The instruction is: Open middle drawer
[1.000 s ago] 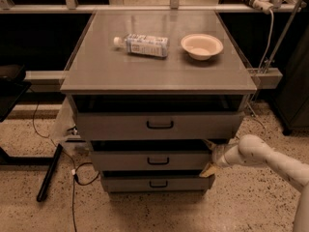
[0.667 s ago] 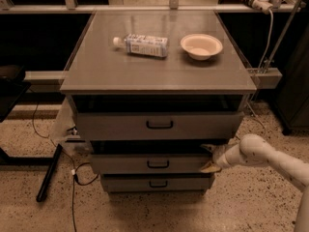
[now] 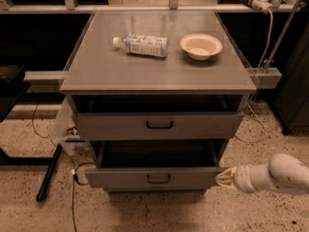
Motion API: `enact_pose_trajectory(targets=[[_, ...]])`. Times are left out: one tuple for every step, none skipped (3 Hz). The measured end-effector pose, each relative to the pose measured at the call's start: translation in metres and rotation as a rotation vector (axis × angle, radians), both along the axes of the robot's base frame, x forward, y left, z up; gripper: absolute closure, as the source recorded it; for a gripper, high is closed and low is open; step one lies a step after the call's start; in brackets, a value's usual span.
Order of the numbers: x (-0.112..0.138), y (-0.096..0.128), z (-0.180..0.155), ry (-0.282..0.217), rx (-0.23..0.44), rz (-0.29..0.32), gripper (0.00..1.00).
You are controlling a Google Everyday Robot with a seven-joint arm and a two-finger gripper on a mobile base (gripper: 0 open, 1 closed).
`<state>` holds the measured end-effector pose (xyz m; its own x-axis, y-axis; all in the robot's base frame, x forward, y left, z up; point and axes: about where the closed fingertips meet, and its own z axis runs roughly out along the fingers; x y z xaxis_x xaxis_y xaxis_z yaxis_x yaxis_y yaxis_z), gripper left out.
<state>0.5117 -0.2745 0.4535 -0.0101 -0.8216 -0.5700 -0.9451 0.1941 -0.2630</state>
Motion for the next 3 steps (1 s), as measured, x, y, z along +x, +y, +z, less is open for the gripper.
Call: enact_pose_trajectory(targets=[[-0.075, -0.024, -0.006, 0.074, 0.033, -0.070, 0.98], [-0.086, -0.029, -0.009, 0.083, 0.037, -0.084, 0.79], [-0.057, 0.008, 0.022, 0.016, -0.012, 0.017, 0.56]])
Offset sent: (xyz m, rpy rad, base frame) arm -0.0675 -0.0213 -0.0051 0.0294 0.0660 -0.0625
